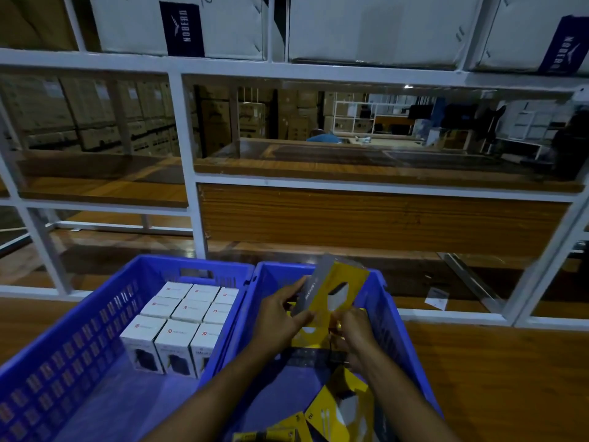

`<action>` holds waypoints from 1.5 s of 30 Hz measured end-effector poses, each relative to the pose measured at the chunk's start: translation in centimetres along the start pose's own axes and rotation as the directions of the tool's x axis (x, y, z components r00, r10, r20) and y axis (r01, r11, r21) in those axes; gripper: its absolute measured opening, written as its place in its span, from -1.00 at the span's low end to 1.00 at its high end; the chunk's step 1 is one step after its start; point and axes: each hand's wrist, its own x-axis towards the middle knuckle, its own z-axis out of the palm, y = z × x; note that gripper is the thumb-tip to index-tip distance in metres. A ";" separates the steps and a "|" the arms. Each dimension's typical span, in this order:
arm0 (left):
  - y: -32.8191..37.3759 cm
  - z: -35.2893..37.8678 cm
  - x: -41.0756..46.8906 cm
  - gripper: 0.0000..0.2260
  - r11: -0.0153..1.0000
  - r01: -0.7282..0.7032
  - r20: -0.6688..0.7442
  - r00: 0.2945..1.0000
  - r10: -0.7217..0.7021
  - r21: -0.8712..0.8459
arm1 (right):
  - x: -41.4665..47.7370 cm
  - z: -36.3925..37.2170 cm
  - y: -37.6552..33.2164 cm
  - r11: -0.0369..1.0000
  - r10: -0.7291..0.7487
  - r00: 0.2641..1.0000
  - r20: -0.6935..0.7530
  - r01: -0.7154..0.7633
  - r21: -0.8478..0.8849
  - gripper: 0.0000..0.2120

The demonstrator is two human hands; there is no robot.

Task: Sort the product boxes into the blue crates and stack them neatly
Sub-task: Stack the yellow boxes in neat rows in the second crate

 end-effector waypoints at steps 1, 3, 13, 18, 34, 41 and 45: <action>0.0 0.2 -0.1 -0.40 0.996 -0.065 0.008 0.998 0.065 0.059 | 0.2 -0.2 0.1 1.000 0.011 1.000 0.004 -0.011 -0.004 -0.78; -0.2 0.5 -0.2 -0.47 0.964 -0.218 0.046 0.976 0.213 0.155 | 0.6 -0.3 0.3 1.000 0.004 1.000 0.010 -0.004 0.005 -0.81; -0.9 0.4 -0.2 -0.54 0.967 -0.195 0.055 0.981 0.188 0.163 | 0.9 -0.8 0.1 0.992 -0.110 0.994 0.012 0.111 -0.059 -0.75; -1.3 -0.2 0.4 -0.58 0.999 0.042 0.020 0.999 -0.043 0.023 | 1.7 -0.9 0.3 0.914 -0.261 0.965 -0.016 0.241 -0.326 -0.80; -2.6 -0.4 1.2 -0.84 0.921 0.375 0.163 0.921 -0.355 -0.110 | 0.8 -1.9 -0.3 0.695 -0.341 0.935 0.100 0.322 -0.642 -0.72; -1.5 0.7 1.0 -0.73 0.961 0.276 0.323 0.910 -0.260 -0.003 | -0.3 -3.8 -2.0 0.661 -0.281 0.932 0.230 0.362 -0.657 -0.70; -1.9 1.7 1.8 -0.82 0.963 0.251 0.309 0.913 -0.268 0.095 | -0.6 -4.4 -2.1 0.514 -0.255 0.932 0.259 0.357 -0.780 -0.42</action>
